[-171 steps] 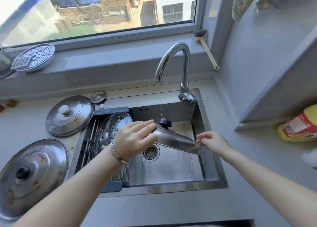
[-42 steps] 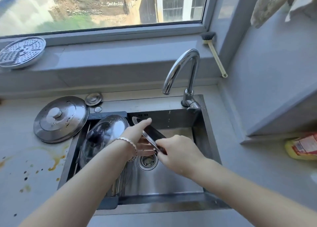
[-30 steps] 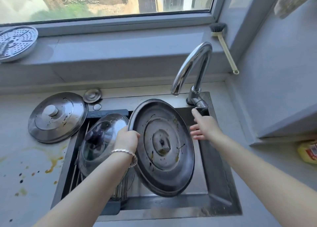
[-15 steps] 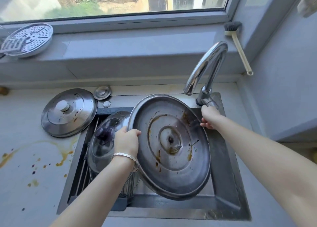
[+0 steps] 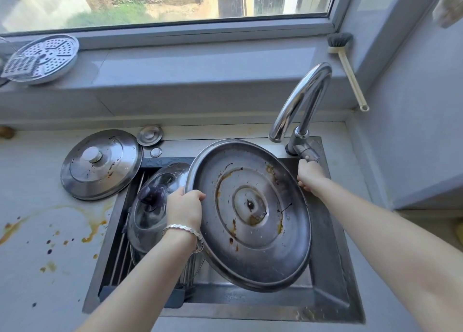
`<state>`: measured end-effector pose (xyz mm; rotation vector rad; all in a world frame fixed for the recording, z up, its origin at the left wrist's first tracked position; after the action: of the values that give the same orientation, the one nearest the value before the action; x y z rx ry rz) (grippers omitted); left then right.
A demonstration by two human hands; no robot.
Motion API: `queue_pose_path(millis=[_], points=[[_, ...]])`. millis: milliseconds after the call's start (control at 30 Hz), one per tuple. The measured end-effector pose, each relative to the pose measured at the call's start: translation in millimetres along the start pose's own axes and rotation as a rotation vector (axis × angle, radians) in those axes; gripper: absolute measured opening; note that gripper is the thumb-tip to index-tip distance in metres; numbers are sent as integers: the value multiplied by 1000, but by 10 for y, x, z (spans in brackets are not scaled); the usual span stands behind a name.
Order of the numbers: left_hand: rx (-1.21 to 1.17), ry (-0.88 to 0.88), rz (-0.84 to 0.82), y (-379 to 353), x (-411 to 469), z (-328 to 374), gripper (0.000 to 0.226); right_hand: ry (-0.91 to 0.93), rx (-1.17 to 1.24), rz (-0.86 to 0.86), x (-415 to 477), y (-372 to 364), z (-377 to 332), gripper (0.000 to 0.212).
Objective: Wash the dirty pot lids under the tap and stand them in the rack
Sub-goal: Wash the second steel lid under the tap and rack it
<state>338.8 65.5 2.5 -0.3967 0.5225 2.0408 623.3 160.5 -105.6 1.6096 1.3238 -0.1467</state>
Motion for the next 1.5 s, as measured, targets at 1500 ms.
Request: queue_pose_path(millis=[1500], points=[[44, -125, 109, 96, -116, -11, 60, 998, -616, -70, -1396, -890, -430, 89]])
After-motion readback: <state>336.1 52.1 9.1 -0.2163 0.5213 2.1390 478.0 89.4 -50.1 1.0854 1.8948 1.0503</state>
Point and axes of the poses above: each hand's wrist, its own x-axis towards the middle knuckle, its own y-axis out of the back of the hand, z = x × y, the point moved 6 cm from there along x, towards the middle knuckle, and after that the axes turned 9 degrees about -x, right-handed, at the moved point
